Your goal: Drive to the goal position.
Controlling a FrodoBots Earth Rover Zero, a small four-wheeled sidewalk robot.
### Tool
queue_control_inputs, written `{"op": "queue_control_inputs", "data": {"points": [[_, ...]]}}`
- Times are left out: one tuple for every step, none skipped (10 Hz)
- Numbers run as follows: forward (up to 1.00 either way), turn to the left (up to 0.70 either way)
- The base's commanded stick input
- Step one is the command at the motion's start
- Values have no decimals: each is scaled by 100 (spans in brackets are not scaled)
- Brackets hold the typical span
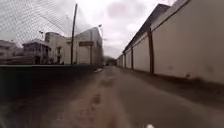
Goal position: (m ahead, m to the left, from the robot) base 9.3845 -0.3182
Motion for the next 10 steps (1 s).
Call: {"op": "queue_control_inputs", "data": {"points": [[70, 0], [70, 0], [70, 0], [70, 0], [70, 0], [70, 0], [70, 0], [70, 0], [70, 0], [70, 0]]}}
